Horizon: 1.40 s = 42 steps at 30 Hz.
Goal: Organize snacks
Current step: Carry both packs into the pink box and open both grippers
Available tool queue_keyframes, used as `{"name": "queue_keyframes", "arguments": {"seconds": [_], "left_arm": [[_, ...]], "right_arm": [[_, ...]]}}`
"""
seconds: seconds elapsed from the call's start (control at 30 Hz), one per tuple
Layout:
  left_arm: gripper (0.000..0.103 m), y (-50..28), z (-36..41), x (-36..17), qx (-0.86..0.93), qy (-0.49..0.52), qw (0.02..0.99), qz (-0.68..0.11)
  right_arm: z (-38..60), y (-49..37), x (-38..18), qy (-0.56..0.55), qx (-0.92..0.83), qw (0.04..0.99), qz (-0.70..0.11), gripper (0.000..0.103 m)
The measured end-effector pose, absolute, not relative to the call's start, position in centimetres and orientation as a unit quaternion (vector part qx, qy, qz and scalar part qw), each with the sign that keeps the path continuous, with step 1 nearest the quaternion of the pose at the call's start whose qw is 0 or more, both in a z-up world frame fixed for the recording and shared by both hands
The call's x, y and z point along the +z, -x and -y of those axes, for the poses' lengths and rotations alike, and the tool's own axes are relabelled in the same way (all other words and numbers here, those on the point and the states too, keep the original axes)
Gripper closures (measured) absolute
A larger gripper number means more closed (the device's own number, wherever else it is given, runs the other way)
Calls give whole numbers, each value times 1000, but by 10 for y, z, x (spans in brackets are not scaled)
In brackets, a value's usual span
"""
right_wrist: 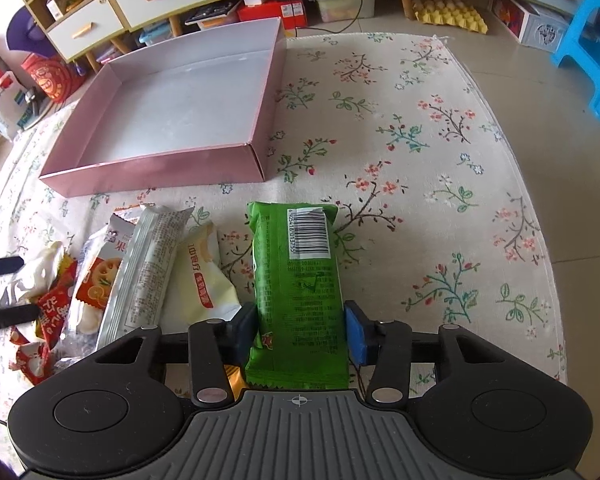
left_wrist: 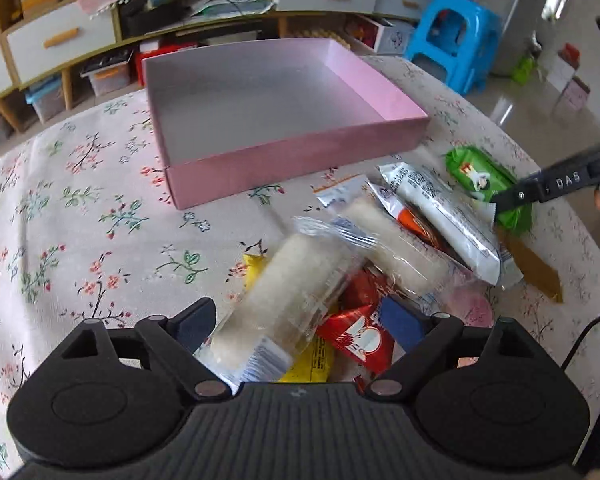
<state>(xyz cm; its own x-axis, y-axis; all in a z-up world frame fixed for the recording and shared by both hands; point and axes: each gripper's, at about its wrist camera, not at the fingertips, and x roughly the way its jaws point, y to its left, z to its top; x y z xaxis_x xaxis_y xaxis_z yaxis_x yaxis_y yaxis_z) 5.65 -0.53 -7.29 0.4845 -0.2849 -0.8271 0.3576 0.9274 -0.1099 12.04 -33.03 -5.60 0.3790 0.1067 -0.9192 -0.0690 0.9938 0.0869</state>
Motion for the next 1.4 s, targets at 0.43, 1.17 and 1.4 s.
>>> {"name": "queue_keyframes", "arguments": {"seconds": [0.43, 1.17, 1.4], "left_arm": [[77, -59, 5, -59, -143, -1, 863, -484], [78, -112, 12, -13, -23, 84, 926, -367], [78, -135, 8, -29, 12, 107, 925, -364]], "right_arm": [[336, -118, -47, -16, 49, 845, -532, 60], [284, -153, 6, -74, 88, 896, -429, 60], [242, -197, -11, -84, 71, 893, -436, 60]]}}
